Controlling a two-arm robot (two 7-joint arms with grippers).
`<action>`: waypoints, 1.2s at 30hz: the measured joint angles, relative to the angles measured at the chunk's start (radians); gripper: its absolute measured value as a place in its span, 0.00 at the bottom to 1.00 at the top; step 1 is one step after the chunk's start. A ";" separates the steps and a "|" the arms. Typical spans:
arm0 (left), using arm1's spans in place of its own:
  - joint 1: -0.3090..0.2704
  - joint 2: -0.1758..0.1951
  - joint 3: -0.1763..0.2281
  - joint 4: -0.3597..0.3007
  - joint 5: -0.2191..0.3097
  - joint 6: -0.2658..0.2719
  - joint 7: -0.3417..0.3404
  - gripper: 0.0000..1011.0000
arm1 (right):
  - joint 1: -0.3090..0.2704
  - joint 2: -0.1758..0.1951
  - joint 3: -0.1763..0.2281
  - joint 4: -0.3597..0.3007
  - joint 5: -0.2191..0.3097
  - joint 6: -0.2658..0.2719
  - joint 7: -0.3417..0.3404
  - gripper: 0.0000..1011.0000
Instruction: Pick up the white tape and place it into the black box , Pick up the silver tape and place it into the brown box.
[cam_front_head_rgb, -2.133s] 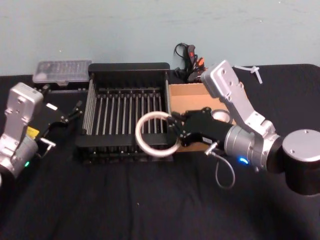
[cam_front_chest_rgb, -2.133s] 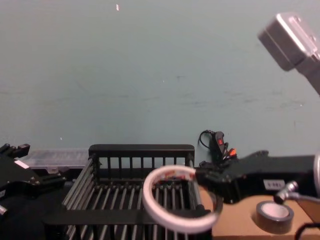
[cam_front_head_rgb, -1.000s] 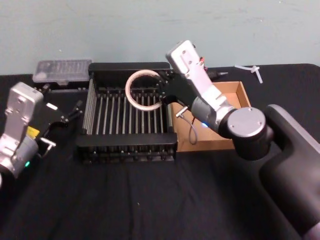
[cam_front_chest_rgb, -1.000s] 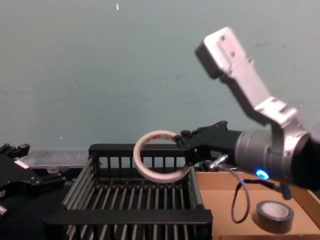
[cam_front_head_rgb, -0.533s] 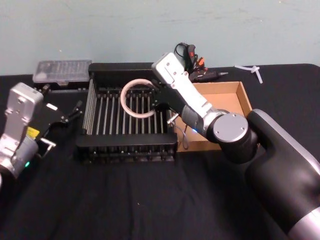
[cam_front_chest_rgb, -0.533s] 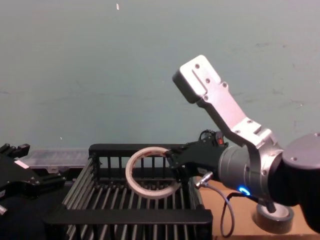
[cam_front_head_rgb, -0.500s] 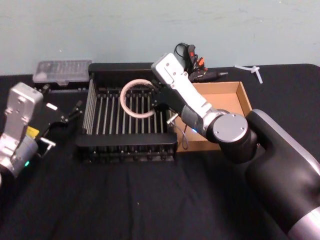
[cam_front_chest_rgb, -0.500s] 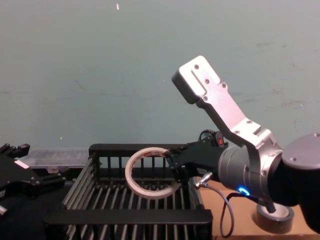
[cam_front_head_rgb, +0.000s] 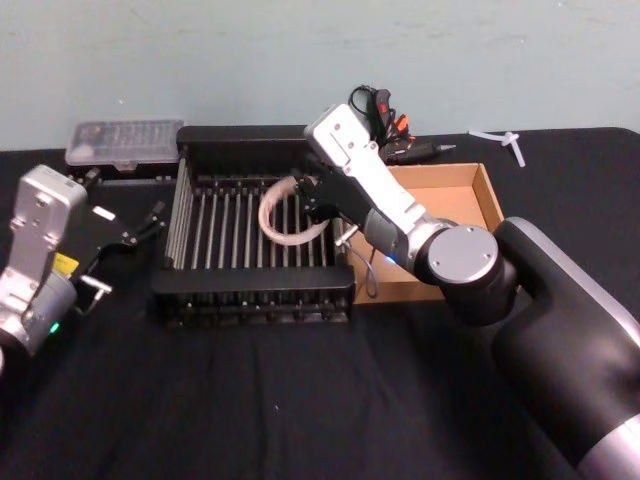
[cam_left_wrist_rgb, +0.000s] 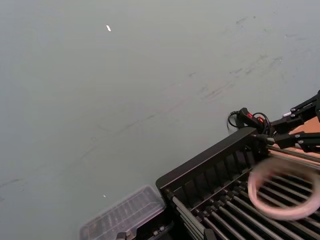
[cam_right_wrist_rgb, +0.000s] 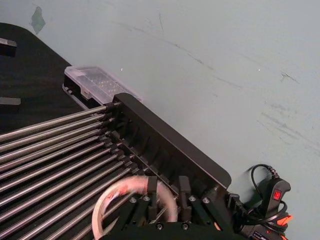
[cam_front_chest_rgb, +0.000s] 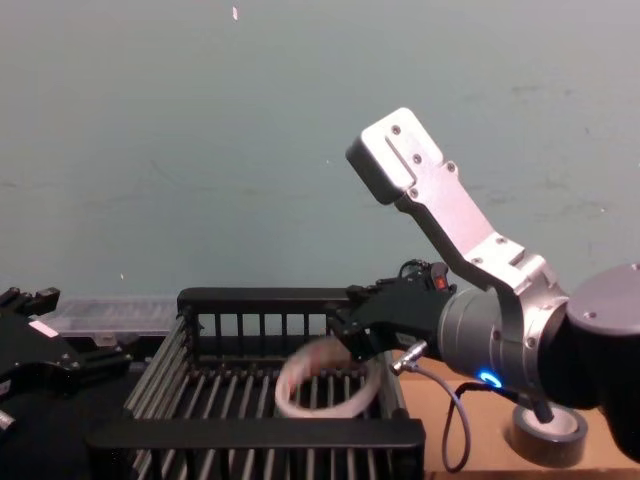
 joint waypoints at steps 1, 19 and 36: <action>0.000 0.000 0.000 0.000 0.000 0.000 0.000 0.99 | 0.000 0.000 0.000 0.000 0.000 0.000 0.000 0.26; 0.000 0.000 0.000 0.000 0.000 0.000 0.000 0.99 | -0.002 0.002 0.000 -0.002 0.003 0.002 0.000 0.84; 0.000 0.000 0.000 0.000 0.000 0.000 0.000 0.99 | -0.070 0.035 0.070 -0.135 -0.009 0.023 -0.009 0.99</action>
